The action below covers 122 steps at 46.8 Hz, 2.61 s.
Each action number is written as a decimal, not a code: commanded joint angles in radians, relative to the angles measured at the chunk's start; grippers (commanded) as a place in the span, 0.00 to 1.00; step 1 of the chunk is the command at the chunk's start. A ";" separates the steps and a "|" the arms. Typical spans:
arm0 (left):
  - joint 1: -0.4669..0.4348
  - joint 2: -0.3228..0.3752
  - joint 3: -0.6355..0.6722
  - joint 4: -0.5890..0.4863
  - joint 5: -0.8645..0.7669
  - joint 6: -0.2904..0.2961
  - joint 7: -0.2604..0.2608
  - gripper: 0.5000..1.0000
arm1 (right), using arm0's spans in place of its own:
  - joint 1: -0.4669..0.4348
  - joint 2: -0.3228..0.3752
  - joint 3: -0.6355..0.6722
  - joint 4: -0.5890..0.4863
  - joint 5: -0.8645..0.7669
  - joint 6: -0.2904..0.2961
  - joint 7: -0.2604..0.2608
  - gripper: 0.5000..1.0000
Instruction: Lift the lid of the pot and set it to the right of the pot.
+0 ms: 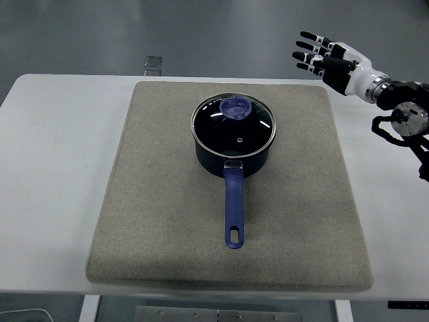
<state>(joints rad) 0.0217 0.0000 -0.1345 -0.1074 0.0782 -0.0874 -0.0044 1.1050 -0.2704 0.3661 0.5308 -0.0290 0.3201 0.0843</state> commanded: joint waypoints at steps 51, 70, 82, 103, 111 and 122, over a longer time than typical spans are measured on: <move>0.001 0.000 0.001 0.000 0.000 0.000 0.000 1.00 | 0.004 -0.003 -0.016 -0.011 -0.025 0.001 0.000 0.87; 0.000 0.000 0.001 0.000 0.000 0.000 0.000 1.00 | 0.030 -0.027 -0.026 0.017 -0.158 0.019 0.043 0.87; 0.001 0.000 0.001 0.000 0.000 0.000 0.000 1.00 | 0.062 -0.050 -0.036 0.025 -0.267 0.053 0.045 0.86; 0.000 0.000 0.001 0.000 0.000 0.000 0.000 1.00 | 0.151 -0.089 -0.150 0.095 -0.580 0.120 0.140 0.86; 0.000 0.000 0.001 0.000 0.000 0.000 0.000 1.00 | 0.243 -0.110 -0.277 0.135 -0.666 0.132 0.196 0.86; 0.000 0.000 0.001 0.000 0.000 0.000 0.000 1.00 | 0.338 -0.098 -0.334 0.153 -0.773 0.166 0.227 0.86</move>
<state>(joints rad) 0.0215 0.0000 -0.1343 -0.1074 0.0782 -0.0874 -0.0045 1.4205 -0.3753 0.0451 0.6839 -0.7837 0.4791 0.3103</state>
